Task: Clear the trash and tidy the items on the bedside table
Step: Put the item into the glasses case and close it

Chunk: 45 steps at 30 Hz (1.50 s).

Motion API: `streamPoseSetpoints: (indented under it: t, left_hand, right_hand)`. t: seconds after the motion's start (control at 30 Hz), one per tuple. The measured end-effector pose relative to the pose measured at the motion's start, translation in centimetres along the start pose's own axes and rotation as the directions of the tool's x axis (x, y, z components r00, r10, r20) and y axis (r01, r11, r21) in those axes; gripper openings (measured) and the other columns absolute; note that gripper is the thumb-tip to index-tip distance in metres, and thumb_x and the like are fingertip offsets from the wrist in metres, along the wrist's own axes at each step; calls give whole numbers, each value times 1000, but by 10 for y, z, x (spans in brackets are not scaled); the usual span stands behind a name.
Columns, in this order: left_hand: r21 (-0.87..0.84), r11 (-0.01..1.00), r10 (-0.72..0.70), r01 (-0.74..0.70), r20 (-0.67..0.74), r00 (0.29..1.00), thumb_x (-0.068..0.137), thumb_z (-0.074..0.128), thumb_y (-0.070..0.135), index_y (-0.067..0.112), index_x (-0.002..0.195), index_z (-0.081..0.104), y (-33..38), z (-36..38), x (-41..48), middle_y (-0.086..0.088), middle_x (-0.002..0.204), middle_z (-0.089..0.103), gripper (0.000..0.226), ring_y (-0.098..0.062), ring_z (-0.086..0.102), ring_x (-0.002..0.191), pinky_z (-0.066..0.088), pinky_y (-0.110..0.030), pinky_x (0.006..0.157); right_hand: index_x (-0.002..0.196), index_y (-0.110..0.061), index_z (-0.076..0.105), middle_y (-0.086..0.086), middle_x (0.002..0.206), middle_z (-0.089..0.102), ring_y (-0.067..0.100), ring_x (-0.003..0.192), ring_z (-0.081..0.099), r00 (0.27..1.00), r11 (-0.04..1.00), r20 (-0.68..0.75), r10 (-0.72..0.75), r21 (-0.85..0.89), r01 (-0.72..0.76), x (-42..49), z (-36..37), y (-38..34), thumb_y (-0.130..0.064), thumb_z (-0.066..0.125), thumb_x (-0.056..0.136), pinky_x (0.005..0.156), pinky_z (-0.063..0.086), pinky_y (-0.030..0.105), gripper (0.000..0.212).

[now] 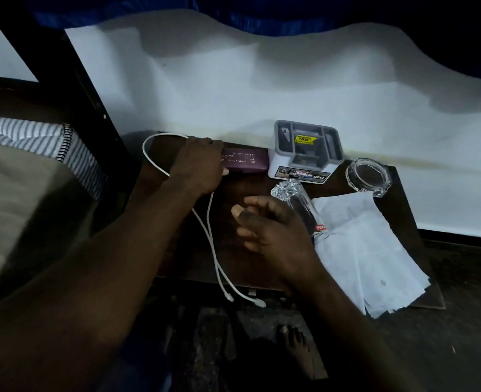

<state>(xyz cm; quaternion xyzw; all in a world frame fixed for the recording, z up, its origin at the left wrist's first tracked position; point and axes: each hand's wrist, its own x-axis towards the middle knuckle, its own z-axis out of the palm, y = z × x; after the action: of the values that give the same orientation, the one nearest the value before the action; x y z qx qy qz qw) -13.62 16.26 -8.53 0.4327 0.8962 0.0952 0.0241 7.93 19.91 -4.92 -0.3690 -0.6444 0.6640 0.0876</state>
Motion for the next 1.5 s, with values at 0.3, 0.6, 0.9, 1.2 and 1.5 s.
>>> streamPoseSetpoints:
  t: [0.3, 0.6, 0.9, 1.2, 1.5]
  left_hand:
    - [-100, 995, -12, 10, -19, 1000, 90, 72, 27, 14, 142, 53, 1, 5, 9, -14, 138, 59, 56, -41, 60, 119, 49, -48, 98]
    - [-30, 998, -52, 51, -54, 997, 93, 67, 43, 37, 144, 48, -3, 10, 11, -7, 140, 55, 55, -39, 56, 119, 46, -54, 96]
    - [11, 994, -109, 110, -60, 992, 96, 61, 47, 44, 146, 43, -7, 11, 11, -5, 142, 51, 53, -37, 51, 126, 40, -57, 101]
    - [-1, 993, -121, 121, -45, 992, 99, 60, 42, 43, 151, 40, -6, 13, 13, -5, 147, 46, 57, -40, 51, 123, 45, -56, 100]
    - [-60, 988, -144, 142, -27, 989, 97, 63, 41, 46, 150, 41, -7, 12, 14, -3, 149, 45, 58, -39, 50, 128, 43, -58, 104]
  right_hand:
    - [110, -31, 70, -5, 110, 73, 18, 106, 73, 999, 993, 0, -36, -115, 36, -4, 0, 7, -56, 80, 71, 99, 57, 53, 48]
    - [107, -35, 71, -13, 106, 72, 12, 102, 73, 997, 973, -16, -81, -218, 75, -11, -4, 5, -58, 78, 71, 95, 59, 50, 43]
    - [109, -31, 72, -15, 101, 74, 4, 98, 70, 996, 953, -38, -81, -294, 66, -13, -6, 6, -46, 83, 82, 91, 61, 45, 33]
    - [110, -33, 71, -23, 98, 71, -14, 94, 62, 993, 904, -22, -118, -416, 98, -13, -11, 9, -49, 81, 82, 74, 40, 0, 33]
    - [110, -33, 72, -24, 97, 71, -17, 94, 61, 990, 897, -7, -138, -425, 122, -11, -10, 12, -47, 82, 83, 71, 39, -3, 33]
